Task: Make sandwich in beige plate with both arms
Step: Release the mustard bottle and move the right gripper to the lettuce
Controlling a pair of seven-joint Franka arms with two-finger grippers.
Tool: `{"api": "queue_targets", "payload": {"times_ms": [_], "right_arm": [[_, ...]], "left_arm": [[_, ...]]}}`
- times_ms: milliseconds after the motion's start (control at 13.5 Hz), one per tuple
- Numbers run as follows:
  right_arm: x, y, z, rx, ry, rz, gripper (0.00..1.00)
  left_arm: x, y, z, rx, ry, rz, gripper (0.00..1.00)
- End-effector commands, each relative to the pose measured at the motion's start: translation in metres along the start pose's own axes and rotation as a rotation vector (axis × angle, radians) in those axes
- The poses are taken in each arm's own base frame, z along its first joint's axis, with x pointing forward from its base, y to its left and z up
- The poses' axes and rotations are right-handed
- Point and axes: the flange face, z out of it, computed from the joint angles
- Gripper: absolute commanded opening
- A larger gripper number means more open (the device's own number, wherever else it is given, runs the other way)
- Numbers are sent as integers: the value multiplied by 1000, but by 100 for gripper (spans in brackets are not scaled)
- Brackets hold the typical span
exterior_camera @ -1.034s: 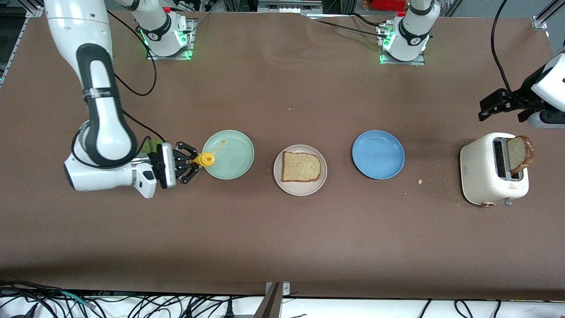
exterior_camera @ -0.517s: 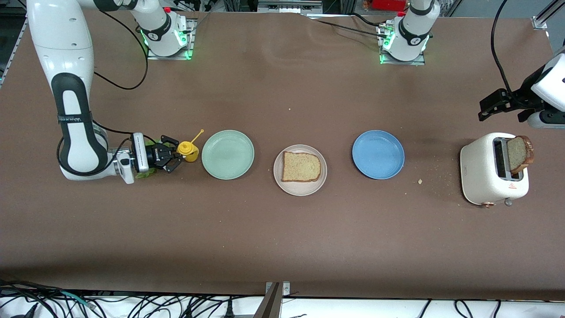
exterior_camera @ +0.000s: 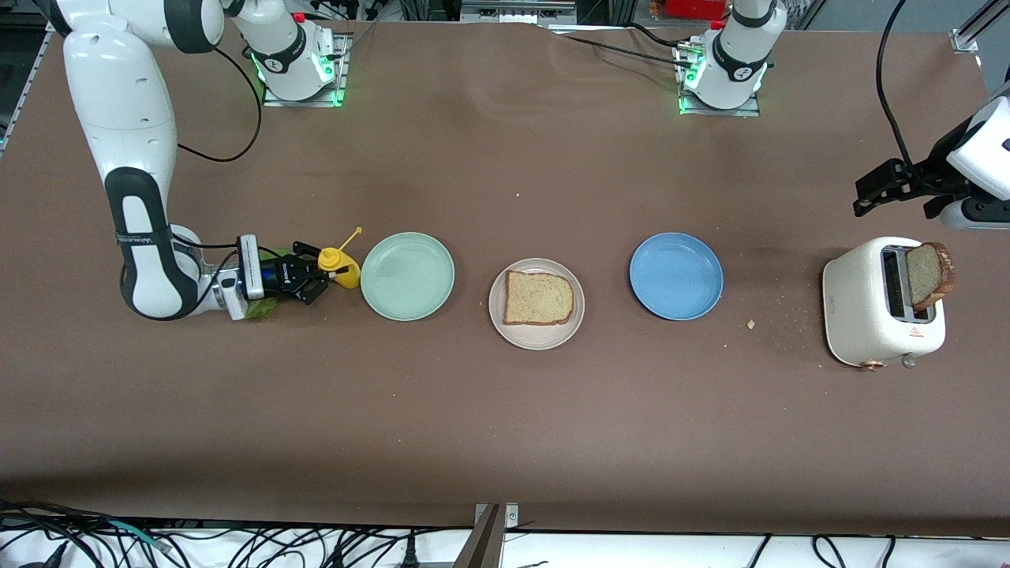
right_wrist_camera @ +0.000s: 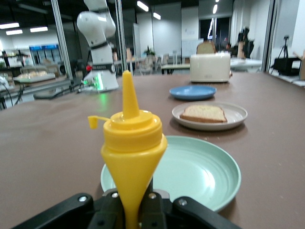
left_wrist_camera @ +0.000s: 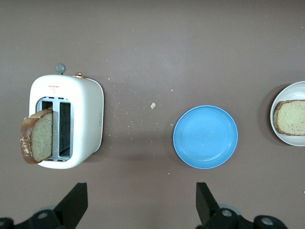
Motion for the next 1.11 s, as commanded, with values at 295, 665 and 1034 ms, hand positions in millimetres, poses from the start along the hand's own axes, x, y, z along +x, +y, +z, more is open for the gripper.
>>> {"api": "queue_targets", "payload": {"times_ms": [295, 665, 1034], "right_arm": [[7, 1, -18, 14, -26, 30, 100], [80, 7, -80, 60, -240, 271, 100], [151, 0, -127, -35, -454, 688, 100]], "left_arm": [[-1, 0, 1, 38, 3, -5, 100], [-1, 0, 1, 38, 2, -5, 100], [0, 0, 2, 39, 0, -5, 100]]}}
